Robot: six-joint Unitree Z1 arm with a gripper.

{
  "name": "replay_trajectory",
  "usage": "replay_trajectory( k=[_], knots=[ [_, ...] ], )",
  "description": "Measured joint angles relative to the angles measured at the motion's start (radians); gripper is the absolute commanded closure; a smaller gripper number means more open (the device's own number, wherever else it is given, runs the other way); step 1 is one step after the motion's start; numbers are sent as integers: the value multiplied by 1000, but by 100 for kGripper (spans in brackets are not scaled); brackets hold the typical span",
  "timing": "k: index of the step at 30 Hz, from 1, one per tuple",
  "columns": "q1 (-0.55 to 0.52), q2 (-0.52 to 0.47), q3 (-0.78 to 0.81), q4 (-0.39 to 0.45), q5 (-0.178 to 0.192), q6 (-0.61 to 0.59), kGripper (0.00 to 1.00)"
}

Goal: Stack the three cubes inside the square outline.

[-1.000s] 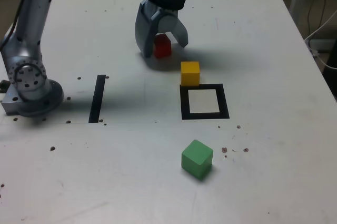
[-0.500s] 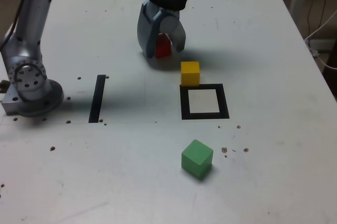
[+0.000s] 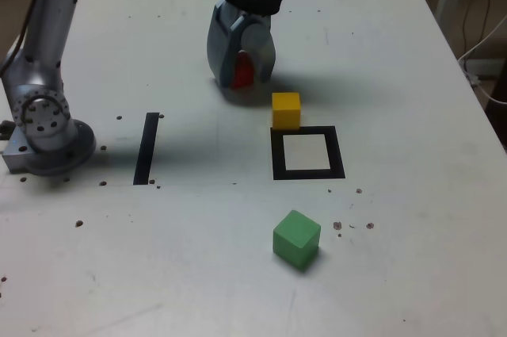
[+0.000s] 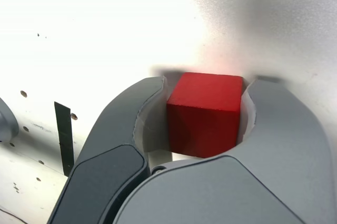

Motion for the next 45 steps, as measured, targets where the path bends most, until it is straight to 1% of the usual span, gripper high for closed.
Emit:
replay_trajectory(
  k=[3,10,18,23,26,30,39,45],
  knots=[
    [-24,-13,-33,30,5,1,79],
    [-122,-57,-150,128,17,-15,79],
    [-234,-81,-233,194,20,-54,79],
    [-308,-84,-259,224,20,-86,79],
    [-345,-84,-263,227,15,-102,79],
    [-423,-86,-263,229,-6,-141,79],
    [-503,-86,-239,223,-48,-188,79],
    [-536,-69,-232,207,-56,-204,79]
  ],
)
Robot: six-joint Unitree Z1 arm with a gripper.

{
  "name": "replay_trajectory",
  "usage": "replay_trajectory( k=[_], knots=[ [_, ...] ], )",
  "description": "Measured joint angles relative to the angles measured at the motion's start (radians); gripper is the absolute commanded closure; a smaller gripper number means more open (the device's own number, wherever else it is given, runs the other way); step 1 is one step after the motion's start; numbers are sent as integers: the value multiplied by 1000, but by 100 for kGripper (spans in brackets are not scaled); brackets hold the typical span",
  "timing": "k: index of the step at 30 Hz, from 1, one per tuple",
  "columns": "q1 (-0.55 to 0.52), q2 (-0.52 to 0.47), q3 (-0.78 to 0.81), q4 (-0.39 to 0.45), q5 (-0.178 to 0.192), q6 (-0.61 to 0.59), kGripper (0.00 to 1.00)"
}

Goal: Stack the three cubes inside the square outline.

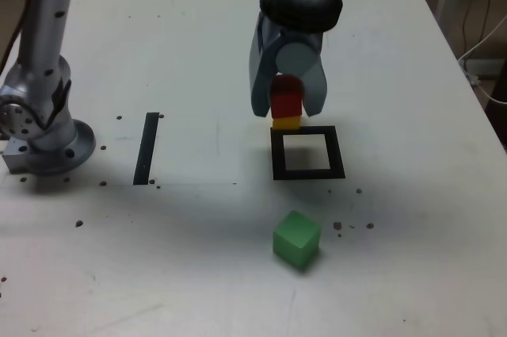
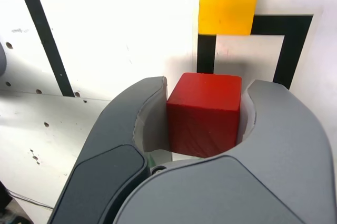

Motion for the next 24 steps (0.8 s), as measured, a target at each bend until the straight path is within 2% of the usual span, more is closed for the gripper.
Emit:
replay_trajectory(
  k=[10,24],
  knots=[
    [-28,74,-1,-44,-24,-5,79],
    [-29,141,-2,-76,-38,0,79]
  ],
)
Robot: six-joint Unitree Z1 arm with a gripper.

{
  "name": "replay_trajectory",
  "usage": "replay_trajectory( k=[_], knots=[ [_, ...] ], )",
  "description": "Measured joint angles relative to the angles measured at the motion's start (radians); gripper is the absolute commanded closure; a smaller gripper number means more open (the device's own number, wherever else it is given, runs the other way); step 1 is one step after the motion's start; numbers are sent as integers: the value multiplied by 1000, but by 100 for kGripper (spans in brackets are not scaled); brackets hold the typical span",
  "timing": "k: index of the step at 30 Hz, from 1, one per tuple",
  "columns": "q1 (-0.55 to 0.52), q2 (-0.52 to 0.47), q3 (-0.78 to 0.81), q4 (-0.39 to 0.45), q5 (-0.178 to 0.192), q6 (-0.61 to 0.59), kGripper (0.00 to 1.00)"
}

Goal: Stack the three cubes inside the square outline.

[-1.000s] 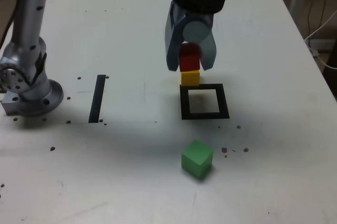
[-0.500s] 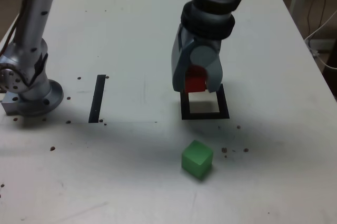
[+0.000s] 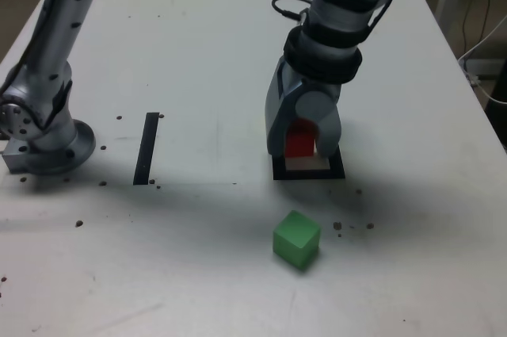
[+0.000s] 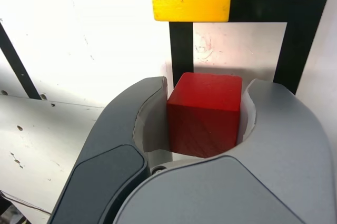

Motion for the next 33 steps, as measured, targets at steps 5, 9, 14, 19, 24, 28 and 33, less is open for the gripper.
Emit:
replay_trajectory(
  k=[5,9,14,19,24,28,33],
  knots=[
    [0,12,0,-8,-2,2,79],
    [6,24,4,-20,-2,9,79],
    [17,31,11,-39,-2,15,79],
    [26,35,13,-46,2,20,62],
    [32,42,15,-52,0,38,15],
    [33,43,17,-62,-1,44,7],
    [33,43,24,-69,-1,44,2]
  ],
)
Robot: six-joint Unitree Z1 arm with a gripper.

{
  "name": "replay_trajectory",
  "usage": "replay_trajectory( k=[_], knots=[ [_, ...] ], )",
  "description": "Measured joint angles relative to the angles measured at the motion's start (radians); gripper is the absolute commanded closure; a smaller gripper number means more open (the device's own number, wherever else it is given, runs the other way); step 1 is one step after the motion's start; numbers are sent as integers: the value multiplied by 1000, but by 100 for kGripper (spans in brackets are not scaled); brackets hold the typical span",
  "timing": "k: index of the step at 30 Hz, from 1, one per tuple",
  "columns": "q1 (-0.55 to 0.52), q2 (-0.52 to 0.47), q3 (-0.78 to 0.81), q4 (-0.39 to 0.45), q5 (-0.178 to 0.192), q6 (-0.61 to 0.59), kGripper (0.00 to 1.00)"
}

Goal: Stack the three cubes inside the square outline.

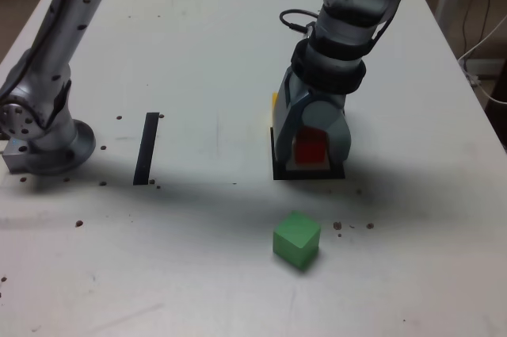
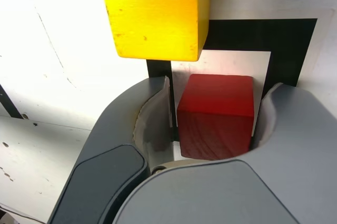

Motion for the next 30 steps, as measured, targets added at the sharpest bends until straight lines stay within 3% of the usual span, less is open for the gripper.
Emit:
replay_trajectory(
  k=[9,18,24,30],
  knots=[
    [1,-74,51,2,10,-19,1],
    [13,-225,134,18,87,-74,1],
    [69,-228,159,10,110,-57,0],
    [123,-178,160,-1,110,11,3]
  ],
)
